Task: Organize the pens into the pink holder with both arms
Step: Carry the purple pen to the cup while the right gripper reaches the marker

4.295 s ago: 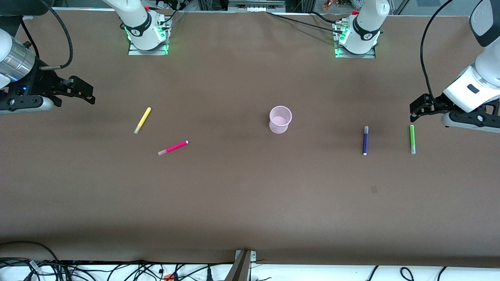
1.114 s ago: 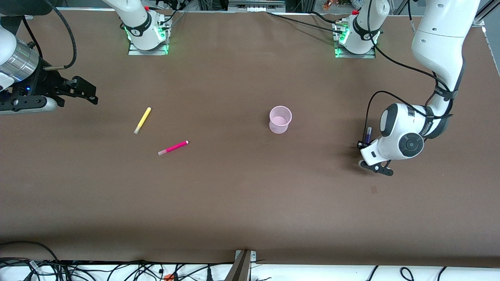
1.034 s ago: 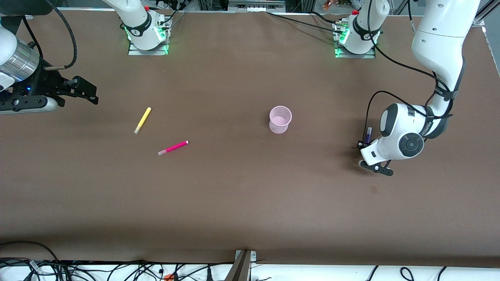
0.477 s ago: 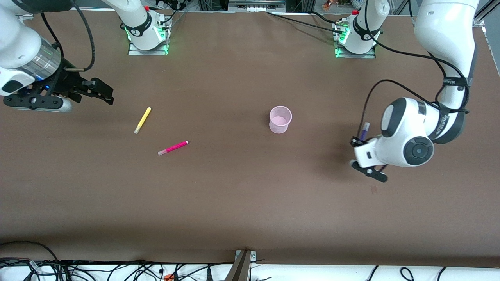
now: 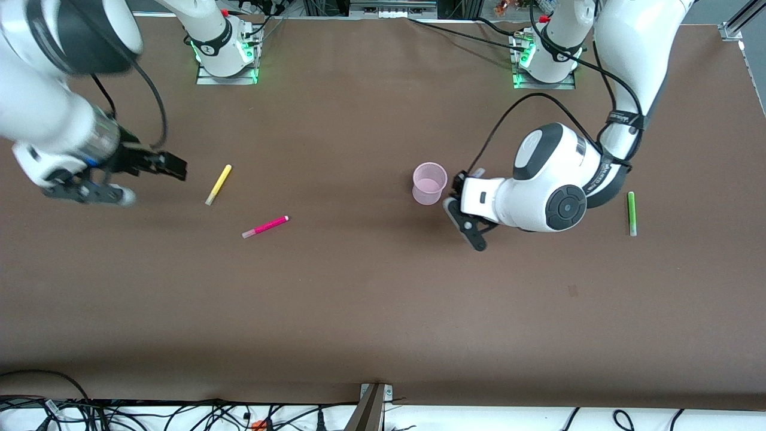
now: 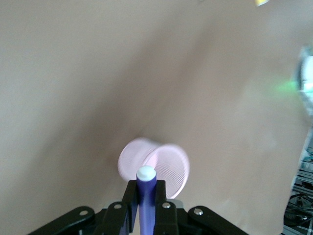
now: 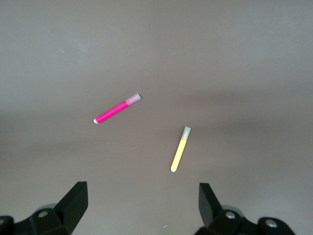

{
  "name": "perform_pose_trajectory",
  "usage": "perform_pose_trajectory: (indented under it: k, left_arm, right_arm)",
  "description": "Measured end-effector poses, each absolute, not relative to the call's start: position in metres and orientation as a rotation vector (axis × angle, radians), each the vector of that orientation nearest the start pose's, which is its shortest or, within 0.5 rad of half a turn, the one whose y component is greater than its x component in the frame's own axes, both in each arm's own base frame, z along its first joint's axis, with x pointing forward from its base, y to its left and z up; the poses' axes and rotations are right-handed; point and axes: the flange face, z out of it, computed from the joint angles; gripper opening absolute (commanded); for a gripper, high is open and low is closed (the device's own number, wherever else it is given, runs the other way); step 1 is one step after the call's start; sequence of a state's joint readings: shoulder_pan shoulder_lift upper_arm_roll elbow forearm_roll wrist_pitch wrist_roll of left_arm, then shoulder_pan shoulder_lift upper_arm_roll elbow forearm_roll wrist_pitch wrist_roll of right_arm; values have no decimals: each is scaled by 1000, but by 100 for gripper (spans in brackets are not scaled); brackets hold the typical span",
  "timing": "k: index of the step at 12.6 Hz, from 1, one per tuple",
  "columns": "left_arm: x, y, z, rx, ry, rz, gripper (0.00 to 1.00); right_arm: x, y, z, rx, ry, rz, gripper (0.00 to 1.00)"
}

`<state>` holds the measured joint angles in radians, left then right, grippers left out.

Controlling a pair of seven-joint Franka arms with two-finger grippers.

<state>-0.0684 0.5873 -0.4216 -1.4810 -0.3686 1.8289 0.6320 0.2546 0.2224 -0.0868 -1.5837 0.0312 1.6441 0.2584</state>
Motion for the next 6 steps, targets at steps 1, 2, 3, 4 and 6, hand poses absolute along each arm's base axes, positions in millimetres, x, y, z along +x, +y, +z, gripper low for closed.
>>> perform_pose_trajectory:
  k: [1, 2, 3, 4, 6]
  left_arm:
    - [615, -310, 360, 2134, -1202, -100, 0]
    - [617, -311, 358, 2024, -1234, -10, 0]
    - [617, -311, 350, 1951, -1261, 60, 0]
    - [615, -311, 340, 1905, -1287, 108, 0]
    - [603, -320, 330, 1855, -1334, 181, 0]
  right_arm:
    - [607, 113, 476, -3157, 150, 293, 100]
    - [610, 115, 468, -3160, 183, 311, 100]
    - [610, 114, 465, -3159, 242, 315, 100]
    - [611, 114, 466, -3150, 294, 311, 100]
    - [615, 120, 456, -3116, 455, 309, 100]
